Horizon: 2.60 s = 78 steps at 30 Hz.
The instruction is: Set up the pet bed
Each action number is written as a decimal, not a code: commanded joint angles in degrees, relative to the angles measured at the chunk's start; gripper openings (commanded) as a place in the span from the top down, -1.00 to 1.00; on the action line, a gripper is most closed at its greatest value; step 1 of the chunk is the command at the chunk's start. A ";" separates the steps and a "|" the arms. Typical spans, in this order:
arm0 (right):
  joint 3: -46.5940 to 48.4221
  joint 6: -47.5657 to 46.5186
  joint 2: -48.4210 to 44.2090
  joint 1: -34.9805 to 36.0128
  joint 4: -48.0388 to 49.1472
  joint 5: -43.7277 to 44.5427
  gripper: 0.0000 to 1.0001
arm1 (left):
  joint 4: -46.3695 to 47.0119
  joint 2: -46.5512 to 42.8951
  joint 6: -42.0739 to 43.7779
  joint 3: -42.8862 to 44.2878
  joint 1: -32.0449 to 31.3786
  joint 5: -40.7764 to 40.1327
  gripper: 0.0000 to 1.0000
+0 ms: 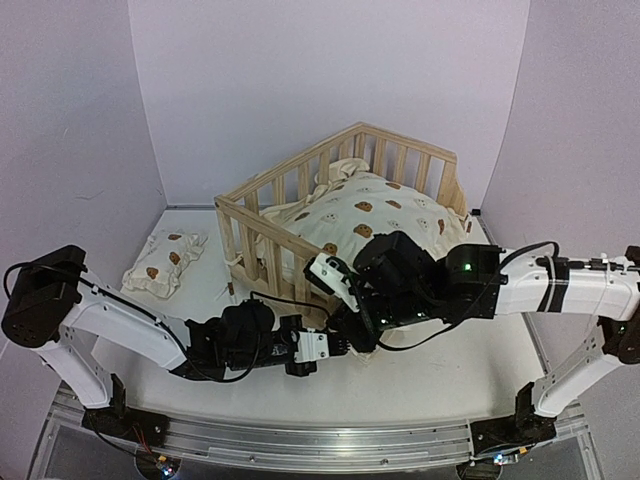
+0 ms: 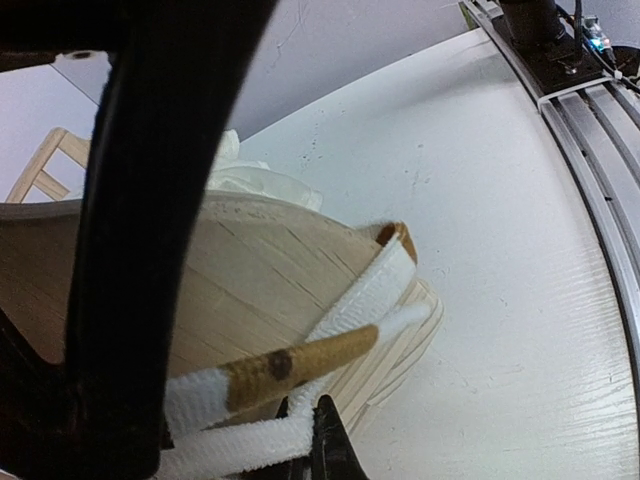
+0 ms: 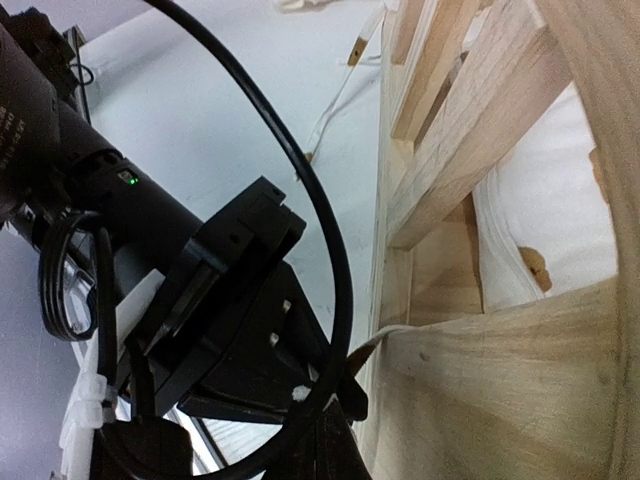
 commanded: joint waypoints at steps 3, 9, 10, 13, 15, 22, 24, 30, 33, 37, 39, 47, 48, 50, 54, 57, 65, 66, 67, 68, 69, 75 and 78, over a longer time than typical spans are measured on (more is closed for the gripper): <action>13.56 0.63 1.83 -2.07 -2.01 -6.12 1.00 | -7.87 3.20 2.33 -0.02 -0.46 5.48 1.00; 17.12 1.20 3.90 -4.95 -4.54 -9.79 1.00 | -11.49 3.36 4.10 0.63 -0.46 6.45 1.00; 17.01 -0.06 3.90 -4.93 -3.82 -10.28 1.00 | -11.81 3.10 4.17 0.70 -0.44 7.18 1.00; 15.94 -5.04 4.19 -5.03 -0.30 -10.76 1.00 | -12.95 2.74 4.27 1.25 -0.51 9.13 1.00; 18.12 -7.78 5.86 -5.12 -0.28 -10.86 1.00 | -14.24 2.78 4.32 1.78 -0.56 9.81 1.00; 21.38 -11.19 9.46 -5.22 -1.40 -13.28 1.00 | -22.70 0.21 4.55 3.52 -0.55 12.03 1.00; 19.31 -11.27 7.94 -5.22 -0.31 -14.07 1.00 | -24.54 -1.20 4.60 3.47 -0.54 12.24 1.00; 17.61 -13.29 5.44 -5.17 0.32 -11.78 1.00 | -27.61 -4.19 5.06 3.18 0.32 17.00 1.00; 14.32 -11.83 3.29 -5.22 5.65 -10.12 1.00 | -28.16 -6.27 4.73 3.23 0.54 19.24 1.00; 6.59 -3.87 -0.17 -5.22 16.69 -1.28 0.98 | -28.16 -7.98 4.47 3.59 0.68 20.99 1.00; 3.02 -2.00 -1.03 -5.15 21.20 -0.95 0.96 | -28.16 -8.24 4.45 3.94 0.64 22.13 1.00; -7.37 -5.87 -2.87 -2.87 31.77 2.75 0.92 | -28.37 -8.47 4.19 4.28 0.91 22.84 1.00; -7.96 -6.00 -2.61 -2.36 31.38 3.77 0.91 | -28.32 -8.66 4.14 4.32 1.05 22.78 1.00; -9.42 -5.95 -2.52 -1.00 31.34 6.38 0.91 | -28.12 -8.83 3.69 4.42 1.26 22.84 1.00; -11.07 -8.83 -2.58 1.87 29.36 12.90 0.90 | -27.41 -9.65 3.40 4.05 1.54 23.16 1.00; -10.83 -9.25 -2.39 3.58 24.88 20.35 0.90 | -27.03 -10.36 2.98 3.50 1.65 22.45 1.00; -7.18 -3.67 1.35 4.89 16.14 23.36 0.79 | -24.56 -13.25 1.95 1.83 1.99 22.14 1.00; -7.25 -1.98 1.50 4.89 15.95 22.99 0.79 | -24.29 -13.40 1.79 1.80 1.95 21.89 1.00; -7.36 -0.69 1.41 4.89 15.92 22.07 0.79 | -24.05 -13.43 1.73 1.72 2.01 21.70 1.00; -7.50 0.85 1.13 4.89 15.88 21.54 0.79 | -23.95 -13.43 1.66 1.72 2.02 21.50 1.00; -7.67 2.34 0.78 4.89 15.91 21.13 0.81 | -23.88 -13.37 1.60 1.69 2.08 21.40 1.00; -4.60 10.82 -3.97 4.81 8.70 14.65 0.64 | -23.59 -12.52 1.37 1.42 2.24 21.02 1.00; 0.73 15.59 -4.57 4.80 -1.01 10.72 0.57 | -23.56 -11.98 1.28 1.26 2.52 21.19 1.00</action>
